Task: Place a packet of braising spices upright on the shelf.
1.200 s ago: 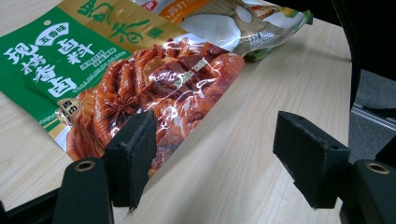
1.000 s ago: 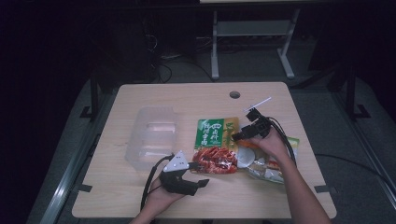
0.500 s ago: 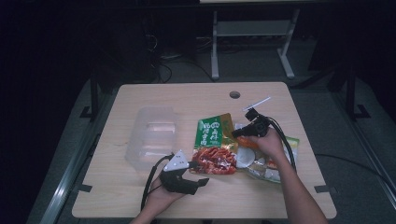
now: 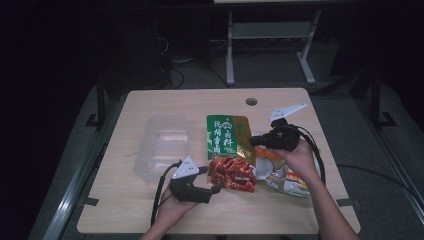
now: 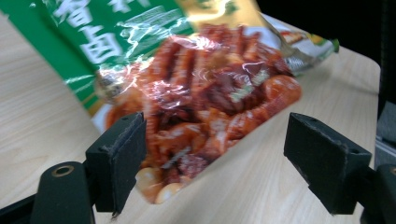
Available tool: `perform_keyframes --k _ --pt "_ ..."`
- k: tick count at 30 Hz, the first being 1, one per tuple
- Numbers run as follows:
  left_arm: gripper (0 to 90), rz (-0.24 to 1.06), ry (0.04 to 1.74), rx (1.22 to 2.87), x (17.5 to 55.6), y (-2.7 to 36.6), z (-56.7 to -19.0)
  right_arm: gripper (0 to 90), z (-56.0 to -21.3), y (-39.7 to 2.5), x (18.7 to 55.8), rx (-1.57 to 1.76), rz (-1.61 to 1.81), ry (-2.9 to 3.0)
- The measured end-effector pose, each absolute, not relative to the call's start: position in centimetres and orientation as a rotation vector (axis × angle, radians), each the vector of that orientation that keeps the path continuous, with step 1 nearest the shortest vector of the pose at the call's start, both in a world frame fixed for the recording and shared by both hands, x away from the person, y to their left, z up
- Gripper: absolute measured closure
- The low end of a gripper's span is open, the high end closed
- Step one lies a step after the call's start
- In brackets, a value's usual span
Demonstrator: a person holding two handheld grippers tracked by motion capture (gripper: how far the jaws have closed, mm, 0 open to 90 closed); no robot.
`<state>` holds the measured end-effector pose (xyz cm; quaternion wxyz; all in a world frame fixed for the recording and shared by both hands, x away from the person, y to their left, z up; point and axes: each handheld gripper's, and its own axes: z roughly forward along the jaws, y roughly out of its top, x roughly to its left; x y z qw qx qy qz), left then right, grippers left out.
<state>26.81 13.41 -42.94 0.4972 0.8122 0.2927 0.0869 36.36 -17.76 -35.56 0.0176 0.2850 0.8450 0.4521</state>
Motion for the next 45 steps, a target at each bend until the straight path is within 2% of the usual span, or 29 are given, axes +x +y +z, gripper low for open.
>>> perform_keyframes --k 7,13,16,18,21,27,30,31,34,40,45 --pt "19.2 0.223 0.76 1.958 27.3 12.3 -42.6 90.0 -33.9 -19.1 32.4 0.702 1.471 2.577" --pt "18.6 0.205 0.82 1.961 28.5 11.3 -43.0 90.0 -34.2 -20.6 30.4 0.631 1.507 2.549" --pt "21.7 0.162 0.825 1.964 29.5 10.5 -43.3 90.0 -34.9 -21.5 30.0 0.631 1.544 2.537" --pt "26.5 0.121 0.806 1.982 30.2 10.3 -43.5 90.0 -35.3 -22.0 29.9 0.644 1.564 2.529" --pt "41.9 0.035 0.807 1.95 30.8 10.0 -44.1 90.0 -36.2 -22.5 30.1 0.673 1.583 2.521" --pt "74.6 0.053 0.769 1.959 30.6 10.5 -44.1 90.0 -37.3 -22.8 30.3 0.715 1.548 2.537" --pt "82.4 0.072 0.768 1.961 30.3 10.7 -44.0 90.0 -37.8 -22.8 30.3 0.737 1.543 2.547" --pt "89.1 0.085 0.755 1.963 30.2 10.8 -44.0 90.0 -37.8 -22.7 30.3 0.739 1.533 2.545" --pt "89.8 0.07 0.756 1.954 30.2 11.1 -44.0 90.0 -37.9 -22.9 30.3 0.757 1.533 2.538" --pt "89.9 0.14 0.733 1.98 29.5 11.2 -43.6 89.0 -38.5 -23.1 30.6 0.811 1.529 2.537" --pt "89.9 0.16 0.727 1.98 29.3 11.1 -43.6 80.8 -39.3 -23.0 31.2 0.878 1.527 2.568"
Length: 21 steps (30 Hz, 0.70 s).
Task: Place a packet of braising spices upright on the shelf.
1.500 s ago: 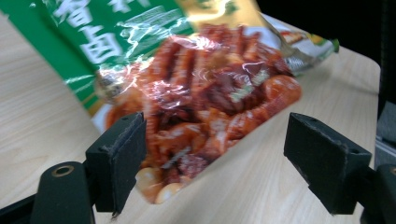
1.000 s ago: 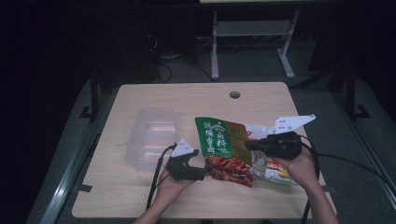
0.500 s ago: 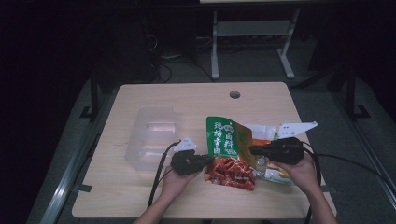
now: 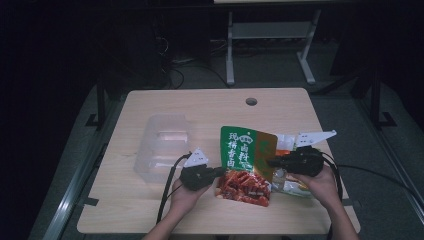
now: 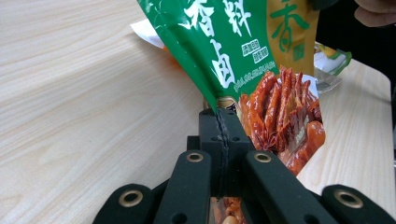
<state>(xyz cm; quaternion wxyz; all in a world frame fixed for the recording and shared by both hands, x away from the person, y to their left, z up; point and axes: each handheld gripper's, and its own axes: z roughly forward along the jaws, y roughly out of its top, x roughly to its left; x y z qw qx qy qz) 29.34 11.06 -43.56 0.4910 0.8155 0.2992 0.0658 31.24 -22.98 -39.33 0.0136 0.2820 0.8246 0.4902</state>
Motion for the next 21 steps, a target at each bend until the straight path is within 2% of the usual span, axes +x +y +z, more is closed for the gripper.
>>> perform_keyframes --k 4,9,11,15,18,21 --pt "89.9 0.171 0.72 1.98 29.2 11.0 -43.6 72.0 -40.0 -22.3 31.9 0.928 1.524 2.595" --pt "89.9 0.187 0.706 1.985 29.0 11.0 -43.4 72.0 -40.5 -20.8 32.3 0.915 1.521 2.643" --pt "89.9 0.195 0.705 1.992 28.8 11.0 -43.4 74.8 -40.4 -20.3 32.3 0.904 1.519 2.647" --pt "89.7 0.194 0.707 1.988 28.6 11.2 -43.3 87.7 -40.2 -20.0 32.1 0.887 1.518 2.641" --pt "87.2 0.198 0.709 1.996 28.4 11.4 -43.2 89.0 -40.0 -20.2 31.8 0.871 1.548 2.638" --pt "78.2 0.164 0.721 1.994 28.1 11.8 -43.0 89.4 -39.8 -20.0 31.4 0.85 1.56 2.626"
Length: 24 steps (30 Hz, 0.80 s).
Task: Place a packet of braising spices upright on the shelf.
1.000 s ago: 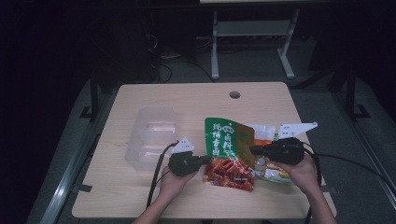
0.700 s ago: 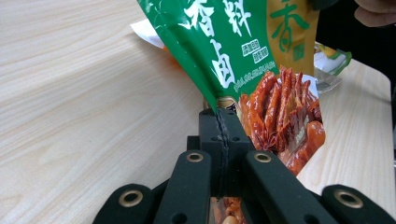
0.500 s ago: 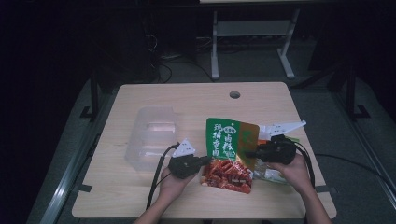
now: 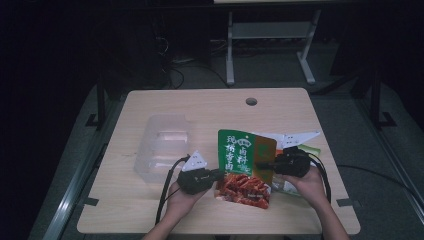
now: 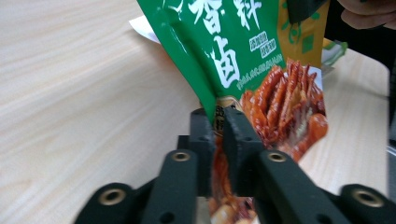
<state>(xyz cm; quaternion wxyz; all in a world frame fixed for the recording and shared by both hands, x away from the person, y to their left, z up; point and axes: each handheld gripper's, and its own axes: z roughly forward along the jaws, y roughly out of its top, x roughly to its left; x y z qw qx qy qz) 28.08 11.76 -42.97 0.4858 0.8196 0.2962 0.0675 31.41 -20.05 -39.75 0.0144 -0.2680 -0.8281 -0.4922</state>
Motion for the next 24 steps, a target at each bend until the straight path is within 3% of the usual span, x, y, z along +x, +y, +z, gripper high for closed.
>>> perform_keyframes --k 12,24 --pt "66.6 0.168 0.744 2.015 26.1 14.6 -42.3 89.8 -36.6 -18.4 29.3 -0.741 -1.651 -2.637" --pt "60.9 0.202 0.658 2.03 24.6 14.8 -41.8 89.8 -33.8 -16.3 30.9 -0.723 -1.628 -2.67"
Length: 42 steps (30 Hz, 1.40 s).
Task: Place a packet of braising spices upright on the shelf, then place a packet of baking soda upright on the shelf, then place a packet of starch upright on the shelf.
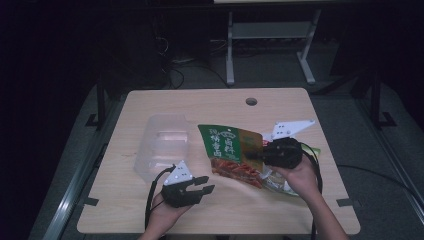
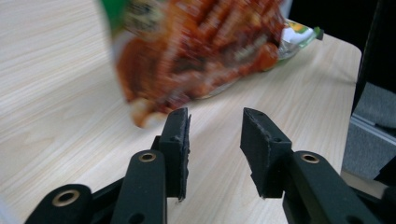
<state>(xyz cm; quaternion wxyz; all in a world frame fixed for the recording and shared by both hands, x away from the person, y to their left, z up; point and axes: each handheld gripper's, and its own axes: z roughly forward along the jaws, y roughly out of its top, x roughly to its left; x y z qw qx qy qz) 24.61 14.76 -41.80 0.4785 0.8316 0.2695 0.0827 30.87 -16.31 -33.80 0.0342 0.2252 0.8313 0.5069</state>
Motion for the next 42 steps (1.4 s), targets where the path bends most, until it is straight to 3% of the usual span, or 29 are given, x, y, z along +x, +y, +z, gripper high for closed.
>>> perform_keyframes --k 14,27,42 --pt "53.5 0.194 0.577 2.049 24.4 14.1 -42.1 89.8 -31.2 -13.6 34.9 0.7 1.534 2.551" --pt "37.0 0.16 0.56 2.018 24.4 13.7 -42.6 89.8 -30.4 -10.8 37.6 0.685 1.527 2.57" --pt "34.8 0.152 0.554 2.026 24.2 13.3 -42.7 89.8 -29.2 -8.6 39.1 0.643 1.55 2.562"
